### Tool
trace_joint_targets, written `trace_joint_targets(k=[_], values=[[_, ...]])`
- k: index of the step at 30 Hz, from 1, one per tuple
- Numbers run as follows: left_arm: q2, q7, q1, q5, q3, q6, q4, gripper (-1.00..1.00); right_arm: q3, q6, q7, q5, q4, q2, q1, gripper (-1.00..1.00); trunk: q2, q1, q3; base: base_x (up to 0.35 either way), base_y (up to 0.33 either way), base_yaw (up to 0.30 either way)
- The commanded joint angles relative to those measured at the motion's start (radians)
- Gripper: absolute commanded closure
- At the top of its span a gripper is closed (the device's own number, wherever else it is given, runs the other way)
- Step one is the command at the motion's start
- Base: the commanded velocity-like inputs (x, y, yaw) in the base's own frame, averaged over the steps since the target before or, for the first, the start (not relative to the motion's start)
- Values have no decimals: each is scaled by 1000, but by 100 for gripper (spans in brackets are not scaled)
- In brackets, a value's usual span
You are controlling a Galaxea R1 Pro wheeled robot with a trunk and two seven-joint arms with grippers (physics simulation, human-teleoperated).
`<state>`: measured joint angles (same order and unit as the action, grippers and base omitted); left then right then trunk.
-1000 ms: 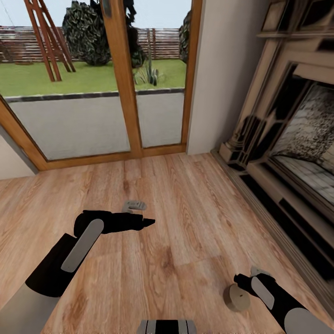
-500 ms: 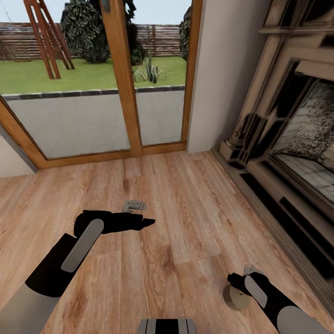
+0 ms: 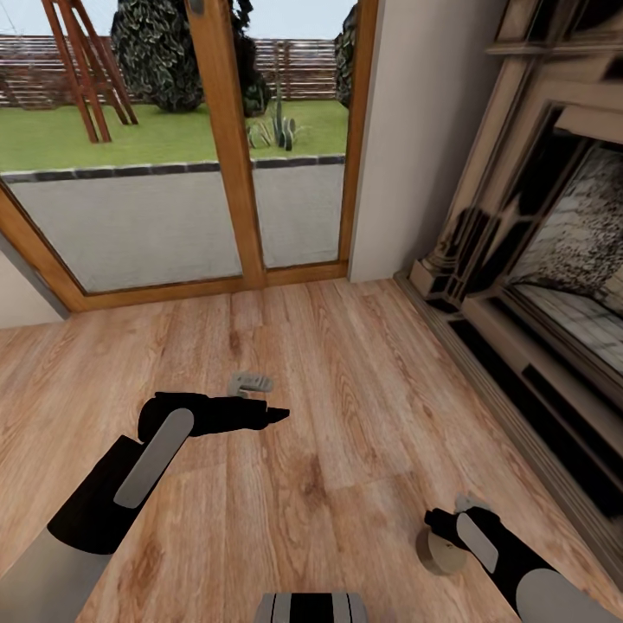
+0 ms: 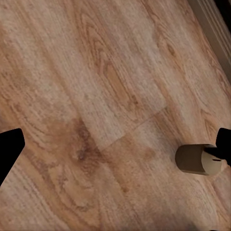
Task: Place each of the two pumpkins and all three candles from the living room inside a cabinet in the living room (use any cabinet), then make sure every cabinet is closed, and position the cauldron so it is next to a table in the living room.
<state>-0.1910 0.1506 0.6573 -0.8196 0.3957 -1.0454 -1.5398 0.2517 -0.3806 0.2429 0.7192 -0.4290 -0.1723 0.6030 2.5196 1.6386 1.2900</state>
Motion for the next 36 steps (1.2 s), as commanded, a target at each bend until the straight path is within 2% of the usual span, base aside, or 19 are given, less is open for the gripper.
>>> trace_joint_targets(k=[1,7,12,26,30,36], values=[[-1,10,1,-10,2,-2,-1,-100,8,-2,9,9,6,-2,1,-100,0,0,1,0,0,0],[-1,10,1,-10,2,-2,-1,-100,8,1,9,5,18,-2,3,-100,0,0,1,0,0,0],[-1,10,1,-10,2,-2,-1,-100,8,1,9,4,22,-2,3,-100,2,2,20,0,0,0],[-1,10,1,-10,3,-2,-8,-100,8,3,9,2,22,1,3,-100,2,2,20,0,0,0],[-1,10,1,-10,3,-2,-8,-100,8,4,9,2,22,2,3,-100,2,4,36,0,0,0],[-1,10,1,-10,3,-2,-11,-100,8,5,9,2,22,2,3,-100,2,4,36,0,0,0]])
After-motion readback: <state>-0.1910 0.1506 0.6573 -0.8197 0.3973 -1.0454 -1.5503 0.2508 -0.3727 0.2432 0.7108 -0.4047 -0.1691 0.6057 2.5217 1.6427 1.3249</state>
